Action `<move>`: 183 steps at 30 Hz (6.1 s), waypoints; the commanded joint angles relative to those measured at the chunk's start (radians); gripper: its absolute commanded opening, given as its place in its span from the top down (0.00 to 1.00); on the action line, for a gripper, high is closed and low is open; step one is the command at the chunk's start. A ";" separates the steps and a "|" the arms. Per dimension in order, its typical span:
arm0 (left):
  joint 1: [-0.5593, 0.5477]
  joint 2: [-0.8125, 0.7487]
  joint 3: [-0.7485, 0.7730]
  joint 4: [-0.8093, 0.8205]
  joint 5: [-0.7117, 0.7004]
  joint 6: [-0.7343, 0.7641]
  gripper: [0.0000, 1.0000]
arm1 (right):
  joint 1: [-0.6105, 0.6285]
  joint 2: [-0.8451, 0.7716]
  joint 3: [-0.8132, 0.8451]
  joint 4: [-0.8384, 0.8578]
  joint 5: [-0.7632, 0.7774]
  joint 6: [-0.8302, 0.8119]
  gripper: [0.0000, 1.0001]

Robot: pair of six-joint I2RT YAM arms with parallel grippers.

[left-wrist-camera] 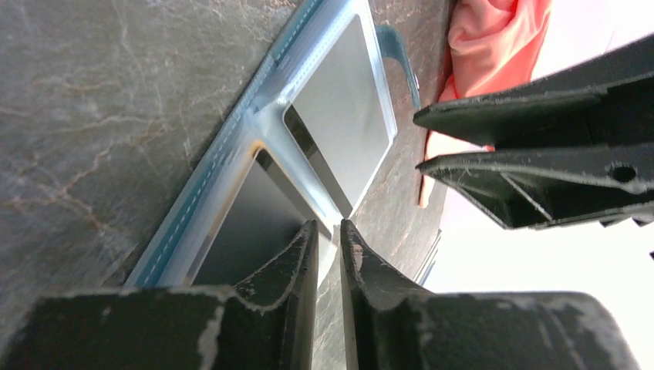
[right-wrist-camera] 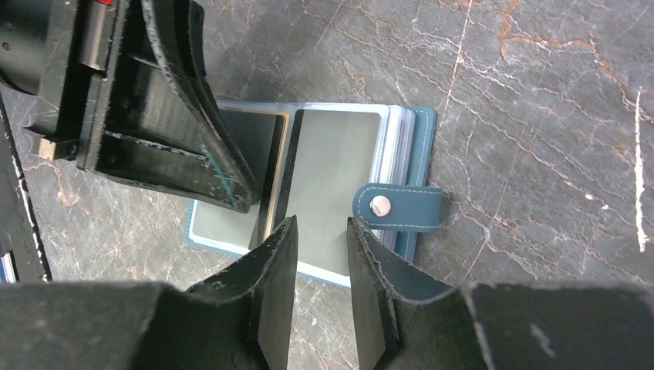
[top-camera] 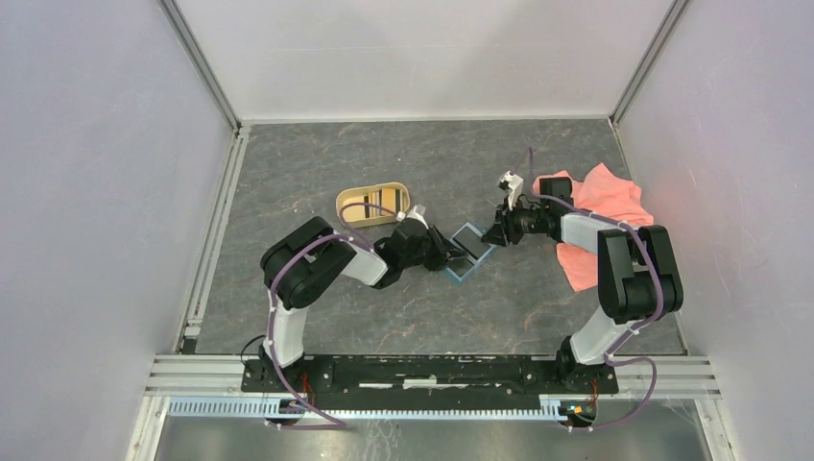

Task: Put the credit cards into the card holder
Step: Insert the credit card into the card holder, then turn over the card slot in the card holder.

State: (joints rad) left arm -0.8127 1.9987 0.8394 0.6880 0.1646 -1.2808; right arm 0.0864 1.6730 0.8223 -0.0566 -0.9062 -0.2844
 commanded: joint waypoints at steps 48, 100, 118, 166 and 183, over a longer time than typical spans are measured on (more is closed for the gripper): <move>0.077 -0.517 -0.431 0.163 -0.054 0.380 0.16 | -0.014 0.055 0.107 -0.127 0.055 -0.043 0.57; -0.057 -0.849 -0.510 0.033 -0.267 0.393 0.00 | 0.052 0.009 0.135 -0.216 -0.021 -0.108 0.60; -0.075 -0.170 -0.131 0.209 -0.372 0.081 0.00 | 0.050 0.022 0.162 -0.289 -0.111 -0.190 0.59; -0.073 -0.027 -0.105 0.279 -0.404 -0.102 0.39 | 0.090 0.068 0.205 -0.393 -0.123 -0.288 0.59; -0.067 -0.028 -0.154 0.306 -0.368 -0.093 0.54 | 0.091 0.050 0.211 -0.410 -0.120 -0.317 0.47</move>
State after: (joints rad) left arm -0.8833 1.9705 0.6952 0.9630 -0.2070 -1.3685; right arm 0.1703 1.7386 0.9985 -0.4637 -1.0271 -0.5819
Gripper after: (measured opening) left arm 0.470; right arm 0.506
